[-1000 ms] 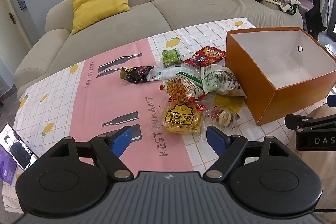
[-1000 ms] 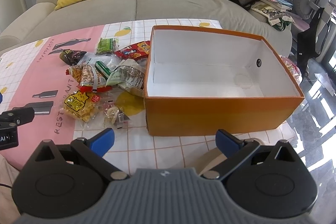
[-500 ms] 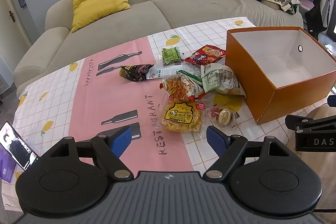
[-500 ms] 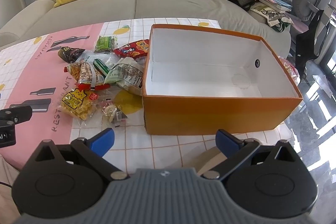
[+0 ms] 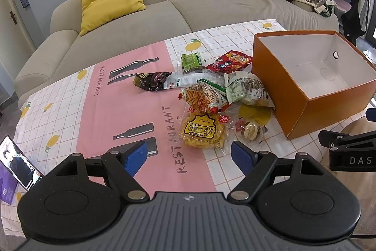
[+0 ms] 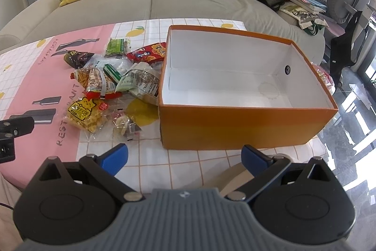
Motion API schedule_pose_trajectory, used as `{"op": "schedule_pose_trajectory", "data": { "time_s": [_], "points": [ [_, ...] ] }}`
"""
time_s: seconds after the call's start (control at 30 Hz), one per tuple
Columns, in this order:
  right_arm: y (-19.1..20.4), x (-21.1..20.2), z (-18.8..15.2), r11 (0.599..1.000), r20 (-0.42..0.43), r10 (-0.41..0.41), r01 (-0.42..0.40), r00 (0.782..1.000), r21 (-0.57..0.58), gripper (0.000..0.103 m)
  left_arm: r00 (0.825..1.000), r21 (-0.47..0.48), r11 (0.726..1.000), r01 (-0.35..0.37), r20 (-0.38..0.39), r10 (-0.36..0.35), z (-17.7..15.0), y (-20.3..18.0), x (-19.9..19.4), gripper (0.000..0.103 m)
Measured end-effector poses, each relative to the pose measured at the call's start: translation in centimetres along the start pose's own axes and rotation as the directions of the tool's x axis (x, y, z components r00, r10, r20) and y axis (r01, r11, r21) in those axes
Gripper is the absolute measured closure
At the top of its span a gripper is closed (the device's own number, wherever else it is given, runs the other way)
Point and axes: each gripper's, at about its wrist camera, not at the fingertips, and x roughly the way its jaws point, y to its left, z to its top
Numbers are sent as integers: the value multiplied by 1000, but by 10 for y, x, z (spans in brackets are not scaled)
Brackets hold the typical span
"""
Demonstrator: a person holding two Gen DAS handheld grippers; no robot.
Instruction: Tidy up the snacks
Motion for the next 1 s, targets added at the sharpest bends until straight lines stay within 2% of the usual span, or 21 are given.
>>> {"op": "schedule_pose_trajectory", "data": {
  "time_s": [0.67, 0.87, 0.9, 0.97, 1.0],
  "points": [
    [3, -1, 0, 1000, 6, -1, 1, 1000, -5, 3, 1000, -5, 1000, 5, -4, -5, 0, 0, -1, 8],
    [8, -5, -2, 998, 52, 44, -42, 998, -39, 3, 997, -50, 997, 66, -22, -67, 0, 15, 3, 17],
    [10, -5, -2, 997, 58, 55, -52, 997, -49, 4, 996, -58, 995, 80, -27, -82, 0, 19, 4, 19],
    [13, -4, 0, 994, 67, 76, -70, 995, -81, 13, 990, -73, 988, 135, -37, -138, -2, 26, 9, 25],
    [16, -3, 0, 992, 71, 84, -77, 994, -103, 21, 986, -82, 984, 156, -40, -159, -2, 28, 11, 27]
  ]
}}
